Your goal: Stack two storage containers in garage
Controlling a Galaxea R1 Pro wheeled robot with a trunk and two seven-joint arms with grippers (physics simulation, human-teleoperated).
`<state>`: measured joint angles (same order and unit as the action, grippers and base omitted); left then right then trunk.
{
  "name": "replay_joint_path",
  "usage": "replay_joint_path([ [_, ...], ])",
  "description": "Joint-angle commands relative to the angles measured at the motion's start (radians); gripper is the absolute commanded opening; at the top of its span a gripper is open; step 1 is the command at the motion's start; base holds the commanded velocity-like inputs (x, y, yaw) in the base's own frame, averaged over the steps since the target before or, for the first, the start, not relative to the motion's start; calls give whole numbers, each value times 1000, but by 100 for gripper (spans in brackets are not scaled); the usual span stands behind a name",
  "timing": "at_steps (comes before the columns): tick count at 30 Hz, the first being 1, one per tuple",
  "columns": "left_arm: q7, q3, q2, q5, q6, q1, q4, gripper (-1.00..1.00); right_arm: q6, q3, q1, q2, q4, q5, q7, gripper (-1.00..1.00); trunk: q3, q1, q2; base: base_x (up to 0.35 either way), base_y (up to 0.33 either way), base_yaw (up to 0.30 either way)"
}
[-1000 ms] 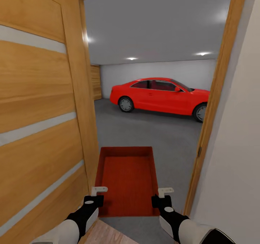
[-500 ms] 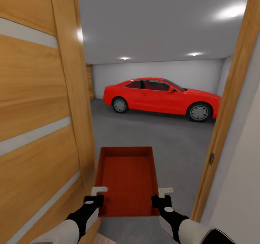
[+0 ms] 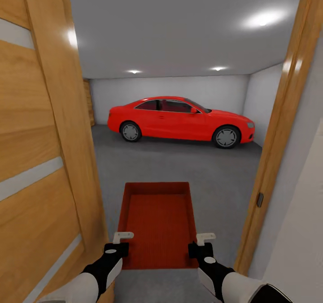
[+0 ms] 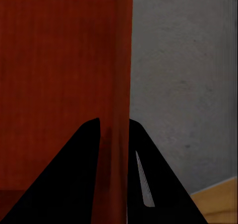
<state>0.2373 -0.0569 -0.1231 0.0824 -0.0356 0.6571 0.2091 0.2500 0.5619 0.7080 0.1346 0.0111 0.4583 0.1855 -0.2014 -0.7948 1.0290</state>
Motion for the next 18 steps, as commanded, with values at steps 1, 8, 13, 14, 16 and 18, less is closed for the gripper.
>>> replay_joint_path([
  [1, 4, -60, -7, 23, -2, 1, 47, -100, 8, -2, 1, 0, -5, 33, 8, -100, -1, 0, 1, 21, 16, -288],
  [8, 4, -60, -8, 23, -1, 1, 47, -100, 8, -2, 1, 0, -5, 33, 8, -100, -1, 0, 1, 4, 3, -288],
  [13, 4, -60, -9, 23, 0, 1, 47, -100, 9, -2, 1, 0, -5, 33, 8, -100, -1, 0, 1, 0, 0, -181],
  [14, 4, -60, -9, 23, 0, 1, 47, -100, 9, -2, 1, 0, -5, 33, 8, -100, -1, 0, 1, 0, 0, -31],
  [16, 4, -60, -9, 23, 0, 1, 47, -100, 9, -2, 1, 0, -5, 33, 8, -100, -1, 0, 1, 0, 0, -15],
  [18, 4, -60, -9, 23, -1, 1, 47, -100, 9, -2, 1, 0, -5, 33, 8, -100, -1, 0, 1, 94, 77, -3],
])
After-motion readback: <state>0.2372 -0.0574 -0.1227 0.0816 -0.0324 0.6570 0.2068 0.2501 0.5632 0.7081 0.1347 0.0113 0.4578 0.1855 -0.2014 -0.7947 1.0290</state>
